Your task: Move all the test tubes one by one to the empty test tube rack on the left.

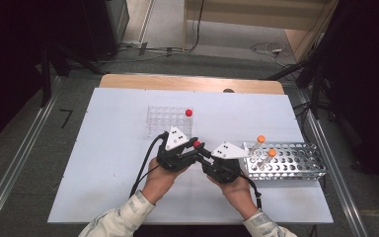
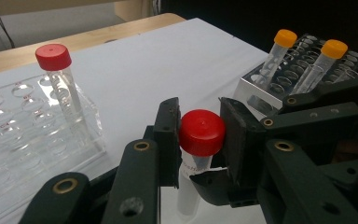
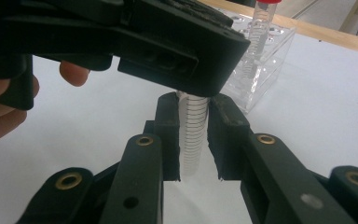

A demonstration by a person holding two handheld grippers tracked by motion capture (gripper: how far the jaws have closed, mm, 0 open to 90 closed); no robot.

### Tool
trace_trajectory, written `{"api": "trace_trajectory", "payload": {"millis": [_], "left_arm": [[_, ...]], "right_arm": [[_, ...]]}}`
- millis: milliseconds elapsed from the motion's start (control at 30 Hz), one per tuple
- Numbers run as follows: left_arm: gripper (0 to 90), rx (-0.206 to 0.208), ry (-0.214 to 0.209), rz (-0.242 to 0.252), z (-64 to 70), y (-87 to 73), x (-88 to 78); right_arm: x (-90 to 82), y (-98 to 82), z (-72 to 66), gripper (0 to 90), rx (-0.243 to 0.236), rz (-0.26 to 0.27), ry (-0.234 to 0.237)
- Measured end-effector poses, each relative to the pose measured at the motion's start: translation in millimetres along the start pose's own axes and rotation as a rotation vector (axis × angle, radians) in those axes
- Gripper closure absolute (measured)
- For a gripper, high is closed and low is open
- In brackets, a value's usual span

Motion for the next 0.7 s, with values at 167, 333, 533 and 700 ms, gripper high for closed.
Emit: {"api": "trace_trajectory", "payload": {"millis": [167,333,533,700], "left_arm": [[70.1,0.001,-0.004,0.002,-1.4,0.3,-1.0],[70.1,-0.008,0.004,0.009,-6.5,1.7,-3.2],[70.1,-0.024,0.017,0.009,-13.5,2.9,-6.2],[70.0,-0.040,0.021,0.016,-19.2,5.0,-8.5]], "right_arm": [[-0.5,0.0,-0.5,71.2,-0.001,0.001,0.004],[-5.0,-0.2,-1.2,49.0,-0.013,-0.014,0.028],[-17.9,-0.4,-1.0,33.2,-0.016,-0.025,0.031],[-24.5,-3.1,1.6,30.6,-0.012,-0.028,0.028]]}}
Point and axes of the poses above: each handheld gripper's, and its own axes: x roughly forward along the jaws, y roughly out of its top, z roughly to its right, the point moved 2 cm from there along x, roughly forward along the jaws, and after that the axes turned 15 degrees about x, right-handed, at the moved point
